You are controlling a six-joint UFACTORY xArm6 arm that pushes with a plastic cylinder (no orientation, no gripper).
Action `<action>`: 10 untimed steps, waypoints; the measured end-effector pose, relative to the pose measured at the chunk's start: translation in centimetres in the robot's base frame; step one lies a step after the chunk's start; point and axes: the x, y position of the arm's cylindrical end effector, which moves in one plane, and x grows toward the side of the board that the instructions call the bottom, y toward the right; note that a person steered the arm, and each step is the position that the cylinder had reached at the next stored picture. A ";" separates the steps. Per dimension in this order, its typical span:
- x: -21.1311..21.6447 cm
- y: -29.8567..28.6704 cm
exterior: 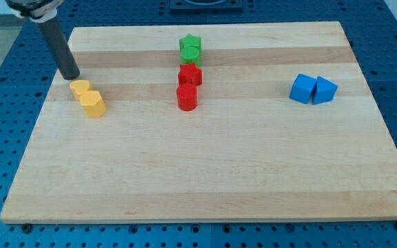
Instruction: Place the yellow blocks to the bottom left of the red circle
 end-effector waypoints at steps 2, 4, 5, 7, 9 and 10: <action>2.9 1.3; 4.7 6.3; 6.5 8.9; 10.5 13.4; 12.4 16.3; 13.7 17.1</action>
